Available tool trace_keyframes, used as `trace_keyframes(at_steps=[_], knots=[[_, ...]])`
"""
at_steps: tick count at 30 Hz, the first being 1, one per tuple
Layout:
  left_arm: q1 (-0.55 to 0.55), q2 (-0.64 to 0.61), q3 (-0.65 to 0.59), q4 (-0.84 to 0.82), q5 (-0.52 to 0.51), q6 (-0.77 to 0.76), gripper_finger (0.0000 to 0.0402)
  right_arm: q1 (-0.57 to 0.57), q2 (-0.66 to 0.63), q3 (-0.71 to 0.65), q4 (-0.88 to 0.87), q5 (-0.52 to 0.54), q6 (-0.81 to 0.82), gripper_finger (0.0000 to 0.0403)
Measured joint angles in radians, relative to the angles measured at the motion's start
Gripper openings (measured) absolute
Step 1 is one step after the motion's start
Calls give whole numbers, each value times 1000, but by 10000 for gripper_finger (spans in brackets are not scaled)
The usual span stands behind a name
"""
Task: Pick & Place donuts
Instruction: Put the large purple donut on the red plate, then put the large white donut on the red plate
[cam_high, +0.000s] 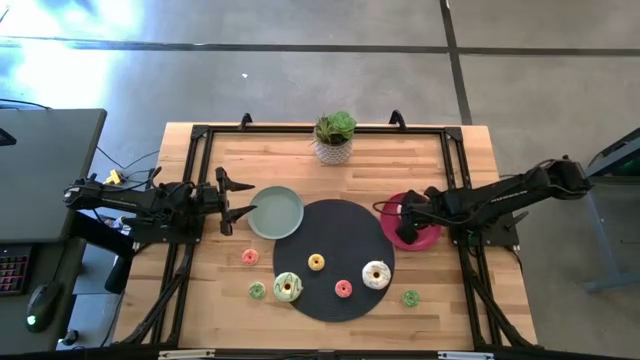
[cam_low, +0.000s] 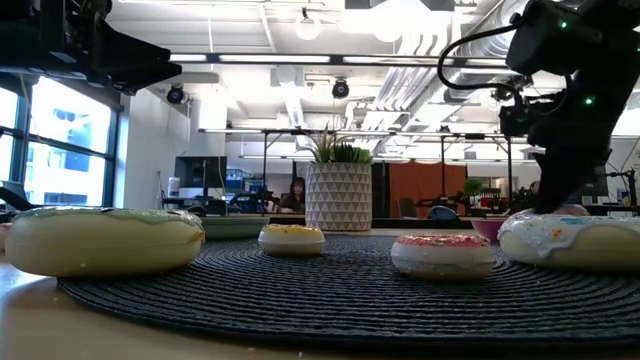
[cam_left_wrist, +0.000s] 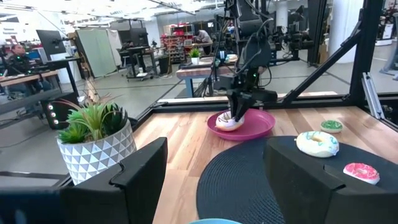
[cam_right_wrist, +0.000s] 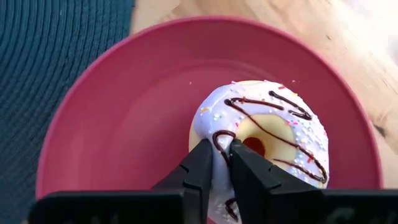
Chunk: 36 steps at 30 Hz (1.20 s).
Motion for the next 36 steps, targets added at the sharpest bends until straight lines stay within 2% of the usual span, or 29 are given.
trace_keyframes(at_steps=[9,18,24,31,36], knots=[[0,0,0,1,0,0,257,0,0,14,-5,-36,-54,128],[0,0,0,20,0,-3,257,4,0,170,13,-57,-234,180],[0,0,0,19,0,-2,257,53,19,200,291,-250,-406,183],[0,0,0,19,0,-2,256,171,216,200,449,-370,-427,174],[0,0,0,19,0,-1,256,207,360,199,505,-446,-413,174]])
